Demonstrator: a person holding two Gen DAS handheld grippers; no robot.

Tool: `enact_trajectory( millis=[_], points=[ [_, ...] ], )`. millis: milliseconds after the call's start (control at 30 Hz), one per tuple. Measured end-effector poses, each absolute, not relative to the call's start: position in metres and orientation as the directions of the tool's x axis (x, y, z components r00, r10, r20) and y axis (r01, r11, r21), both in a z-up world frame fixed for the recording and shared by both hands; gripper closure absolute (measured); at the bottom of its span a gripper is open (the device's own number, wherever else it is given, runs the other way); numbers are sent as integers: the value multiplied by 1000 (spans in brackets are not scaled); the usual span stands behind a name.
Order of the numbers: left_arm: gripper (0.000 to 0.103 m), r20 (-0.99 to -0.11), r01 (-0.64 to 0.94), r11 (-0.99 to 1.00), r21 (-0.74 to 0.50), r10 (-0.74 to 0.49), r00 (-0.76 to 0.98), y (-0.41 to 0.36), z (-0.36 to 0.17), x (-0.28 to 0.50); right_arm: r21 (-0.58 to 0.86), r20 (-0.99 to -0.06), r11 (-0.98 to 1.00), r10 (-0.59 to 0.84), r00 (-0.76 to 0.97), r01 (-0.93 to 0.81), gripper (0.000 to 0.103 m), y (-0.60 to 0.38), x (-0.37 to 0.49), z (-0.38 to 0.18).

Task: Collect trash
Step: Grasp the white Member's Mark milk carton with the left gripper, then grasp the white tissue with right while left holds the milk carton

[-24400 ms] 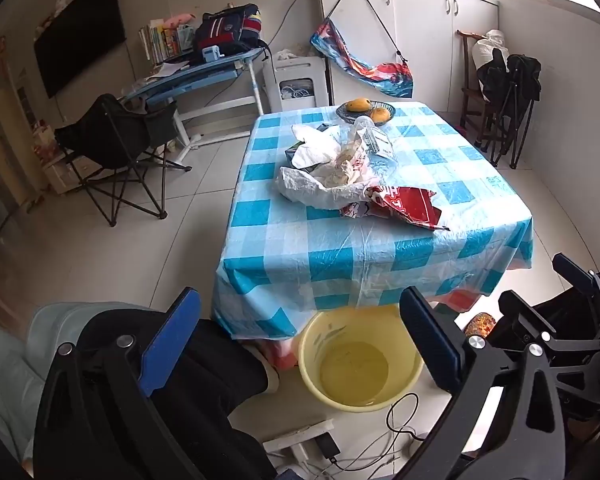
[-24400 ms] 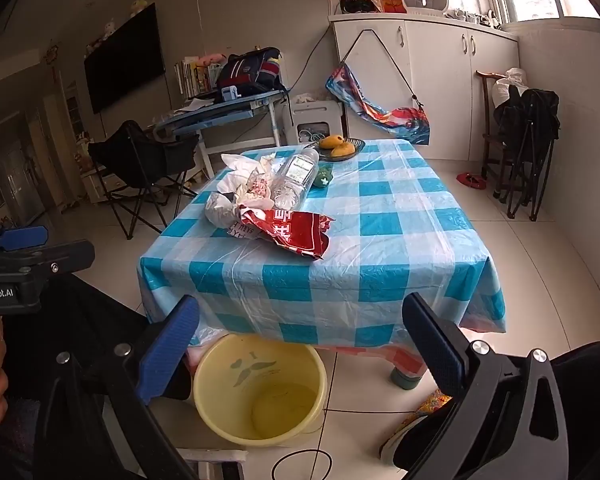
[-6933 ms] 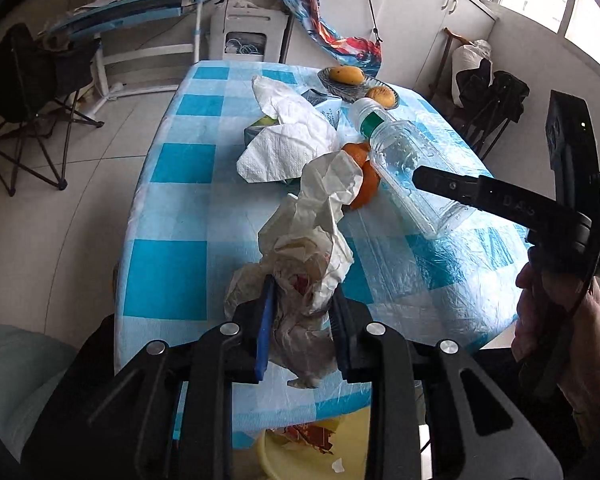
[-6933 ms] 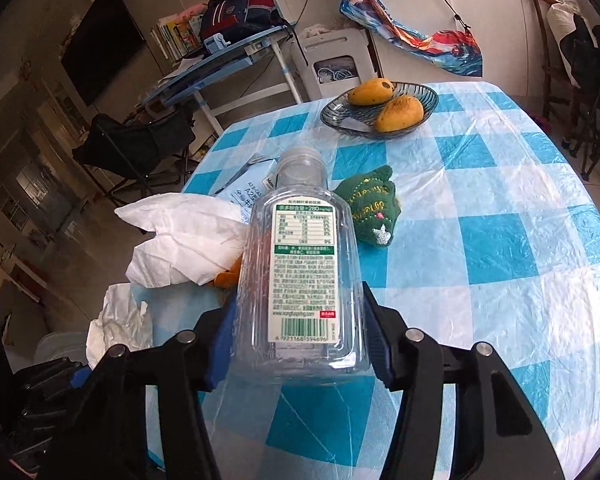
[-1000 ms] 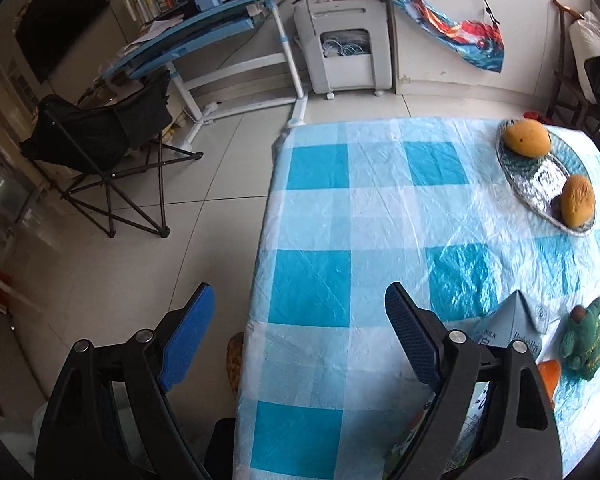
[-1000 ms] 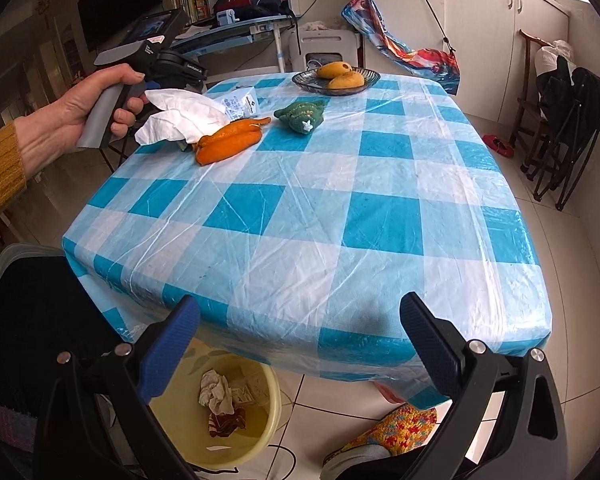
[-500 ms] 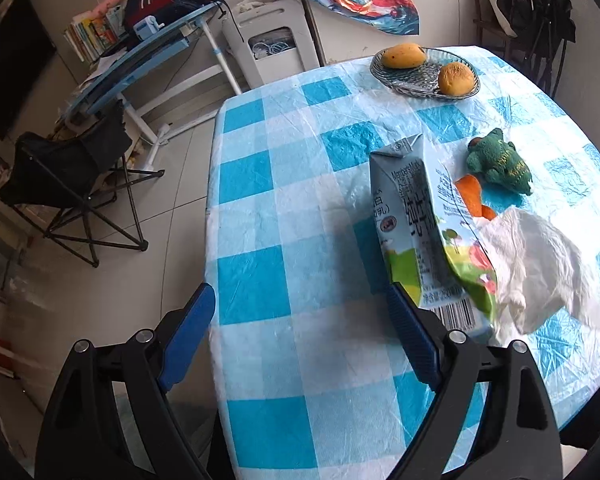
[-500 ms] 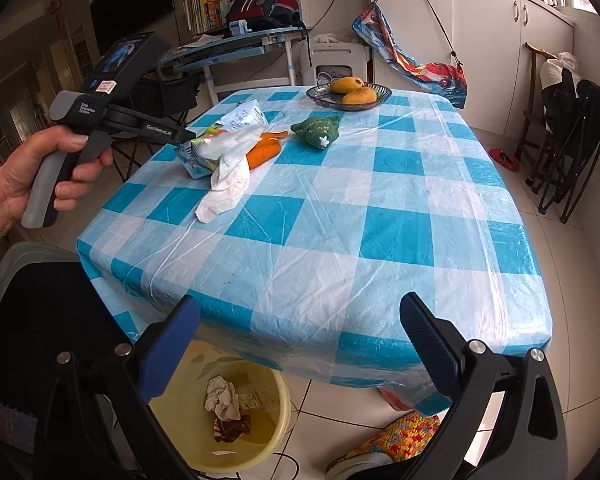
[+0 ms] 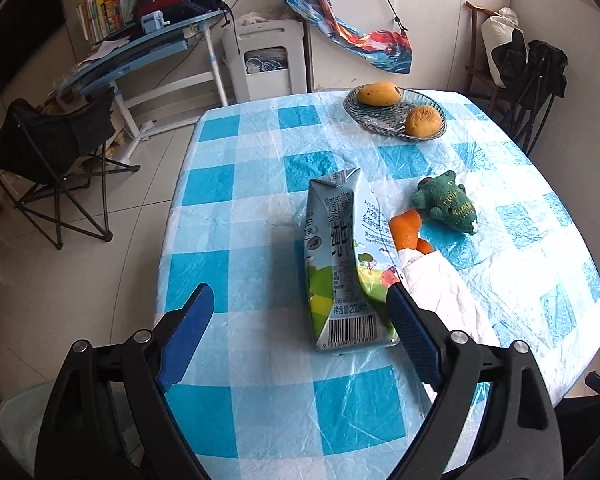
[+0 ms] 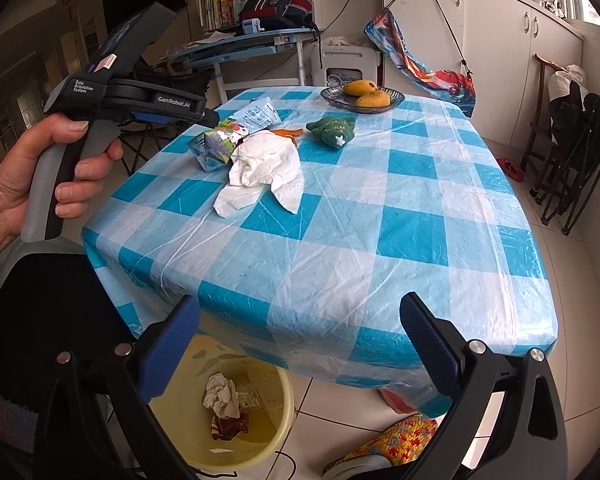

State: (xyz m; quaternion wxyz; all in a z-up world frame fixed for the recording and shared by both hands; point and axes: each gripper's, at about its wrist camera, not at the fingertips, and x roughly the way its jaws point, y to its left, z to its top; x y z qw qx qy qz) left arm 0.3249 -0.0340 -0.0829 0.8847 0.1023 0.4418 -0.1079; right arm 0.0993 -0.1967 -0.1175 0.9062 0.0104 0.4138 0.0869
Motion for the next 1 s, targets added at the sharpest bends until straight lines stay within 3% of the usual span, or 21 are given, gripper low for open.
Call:
enact_trajectory(
  millis=[300,433,800,1000],
  points=[
    [20,-833,201,980,1,-110,542,-36,-102,349,92,-762,985,166,626,-149,7,-197,102,-125],
    [50,-856,172,984,-52,-133,500,-14,-109,345,86,-763,984,167,624,-158,7,-194,102,-126],
    [50,-849,189,980,-61,-151,507,19,-109,285,59,-761,982,162,628,-182,7,-185,99,-126],
    [29,-827,180,983,34,-73,557,16,-105,269,45,-757,979,162,633,-197,7,-180,98,-126]
  ],
)
